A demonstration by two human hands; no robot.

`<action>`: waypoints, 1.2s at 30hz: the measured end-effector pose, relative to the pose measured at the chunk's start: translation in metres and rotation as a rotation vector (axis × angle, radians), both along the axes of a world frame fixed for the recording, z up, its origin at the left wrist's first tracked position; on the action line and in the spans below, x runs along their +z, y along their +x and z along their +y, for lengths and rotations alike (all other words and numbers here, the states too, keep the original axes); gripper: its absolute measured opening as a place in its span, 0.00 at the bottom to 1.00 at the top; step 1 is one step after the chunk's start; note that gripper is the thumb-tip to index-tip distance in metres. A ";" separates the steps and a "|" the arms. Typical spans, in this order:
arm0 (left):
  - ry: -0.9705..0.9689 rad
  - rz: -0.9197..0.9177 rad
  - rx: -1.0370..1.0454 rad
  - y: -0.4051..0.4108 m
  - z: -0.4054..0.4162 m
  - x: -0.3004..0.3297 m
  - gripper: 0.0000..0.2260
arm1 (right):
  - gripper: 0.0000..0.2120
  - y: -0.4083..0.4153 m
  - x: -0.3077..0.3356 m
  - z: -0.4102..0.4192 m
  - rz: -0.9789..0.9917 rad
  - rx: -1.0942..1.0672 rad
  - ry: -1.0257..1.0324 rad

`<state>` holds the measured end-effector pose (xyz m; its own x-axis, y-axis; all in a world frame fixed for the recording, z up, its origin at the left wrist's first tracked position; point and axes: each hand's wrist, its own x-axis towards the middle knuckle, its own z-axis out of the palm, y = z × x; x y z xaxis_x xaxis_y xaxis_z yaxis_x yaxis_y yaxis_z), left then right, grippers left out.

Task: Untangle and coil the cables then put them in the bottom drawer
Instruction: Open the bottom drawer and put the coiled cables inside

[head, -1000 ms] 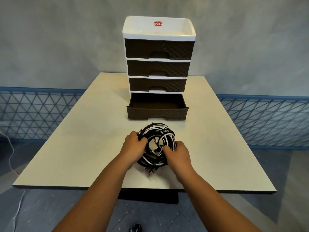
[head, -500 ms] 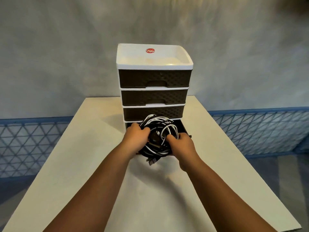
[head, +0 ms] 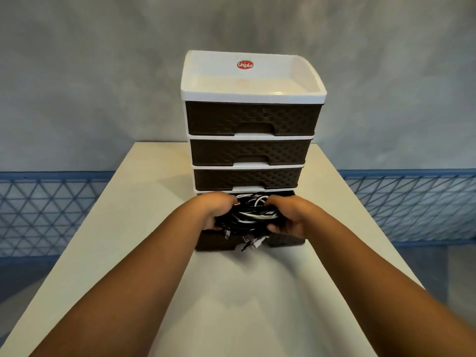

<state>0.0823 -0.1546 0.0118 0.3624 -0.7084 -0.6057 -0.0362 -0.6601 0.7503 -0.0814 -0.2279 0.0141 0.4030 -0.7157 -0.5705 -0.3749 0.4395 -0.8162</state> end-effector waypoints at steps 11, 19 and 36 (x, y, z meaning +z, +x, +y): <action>-0.049 -0.076 0.085 0.002 -0.021 -0.022 0.11 | 0.06 0.016 -0.022 -0.042 0.067 0.087 0.060; -0.128 -0.300 0.099 0.006 -0.024 -0.044 0.14 | 0.07 0.017 -0.043 -0.043 -0.009 0.046 0.025; -0.088 -0.625 -0.244 -0.004 0.011 -0.013 0.27 | 0.22 -0.028 -0.021 -0.024 0.224 0.481 -0.775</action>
